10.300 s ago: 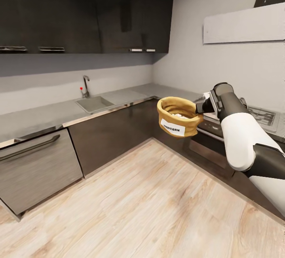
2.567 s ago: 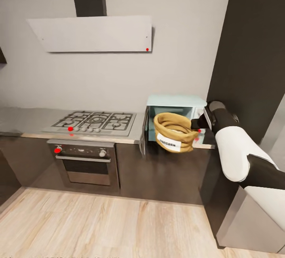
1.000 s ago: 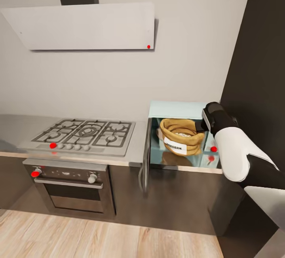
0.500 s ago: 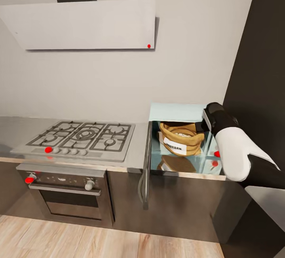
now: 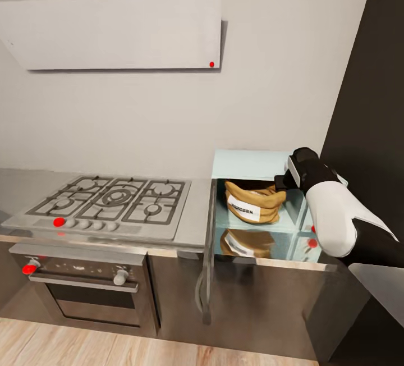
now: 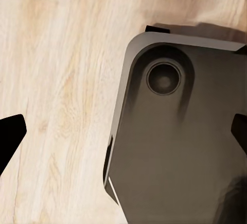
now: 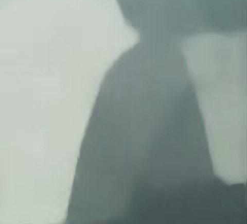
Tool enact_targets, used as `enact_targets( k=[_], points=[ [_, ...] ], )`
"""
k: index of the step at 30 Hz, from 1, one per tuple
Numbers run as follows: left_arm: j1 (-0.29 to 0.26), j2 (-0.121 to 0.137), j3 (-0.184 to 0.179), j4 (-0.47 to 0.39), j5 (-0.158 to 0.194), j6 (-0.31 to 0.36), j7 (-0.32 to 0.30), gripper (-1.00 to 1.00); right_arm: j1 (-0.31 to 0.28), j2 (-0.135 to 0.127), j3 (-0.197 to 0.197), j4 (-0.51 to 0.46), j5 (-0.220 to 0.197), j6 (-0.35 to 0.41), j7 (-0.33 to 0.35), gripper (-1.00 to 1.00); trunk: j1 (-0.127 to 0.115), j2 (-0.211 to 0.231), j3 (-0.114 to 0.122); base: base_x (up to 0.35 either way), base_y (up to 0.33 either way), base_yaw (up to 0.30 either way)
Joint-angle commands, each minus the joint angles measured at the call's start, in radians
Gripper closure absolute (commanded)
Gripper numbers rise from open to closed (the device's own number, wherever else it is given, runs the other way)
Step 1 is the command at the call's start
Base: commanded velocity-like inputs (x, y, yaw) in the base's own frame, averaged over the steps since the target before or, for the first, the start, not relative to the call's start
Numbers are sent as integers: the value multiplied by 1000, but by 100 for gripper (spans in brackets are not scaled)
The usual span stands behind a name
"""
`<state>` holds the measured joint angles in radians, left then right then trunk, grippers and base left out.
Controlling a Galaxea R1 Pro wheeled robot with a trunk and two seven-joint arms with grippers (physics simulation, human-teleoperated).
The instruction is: In the kitchen, take the popcorn bag from the countertop, put it into the microwave, and heat it until the popcorn is cooked so the cooked popcorn ends up inside the bag.
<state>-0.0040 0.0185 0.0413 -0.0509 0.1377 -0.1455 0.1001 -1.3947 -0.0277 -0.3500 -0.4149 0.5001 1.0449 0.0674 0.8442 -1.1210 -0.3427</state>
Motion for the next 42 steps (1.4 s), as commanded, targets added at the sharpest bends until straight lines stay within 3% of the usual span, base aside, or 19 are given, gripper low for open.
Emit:
enact_targets(
  k=[1,4,5,18,26,29,35,40,42],
  points=[
    [-1,0,3,0,5,-3,0,-100,0,-1,2,27,87,2,6,100,1,0,-2,6,0,0],
    [-1,0,3,0,5,-3,0,-100,0,-1,2,27,87,2,5,100,1,0,-2,2,0,0],
    [-1,0,3,0,5,-3,0,-100,0,-1,2,27,87,2,5,-100,1,0,-2,0,0,0],
    [-1,-3,3,0,4,-5,0,-100,0,-3,2,18,87,2,13,-100,1,0,-2,-8,0,0],
    [-1,-4,3,0,3,-5,0,-100,0,-3,1,11,85,2,15,-100,1,0,-2,-311,0,0],
    [-1,-4,3,0,3,-5,0,-100,0,-2,-25,-41,58,2,24,-100,1,0,-2,-345,0,0],
    [-1,-3,3,0,3,-6,0,-100,0,-1,-70,-227,-67,2,137,-100,1,0,-2,-345,0,0],
    [-1,-3,2,0,3,-5,0,-100,10,-3,-67,-249,-68,2,166,-100,1,0,-2,-345,0,0],
    [-1,-3,3,0,3,-6,0,-100,64,-3,-58,-252,-68,2,167,-100,1,0,-2,-346,0,0]
  ],
)
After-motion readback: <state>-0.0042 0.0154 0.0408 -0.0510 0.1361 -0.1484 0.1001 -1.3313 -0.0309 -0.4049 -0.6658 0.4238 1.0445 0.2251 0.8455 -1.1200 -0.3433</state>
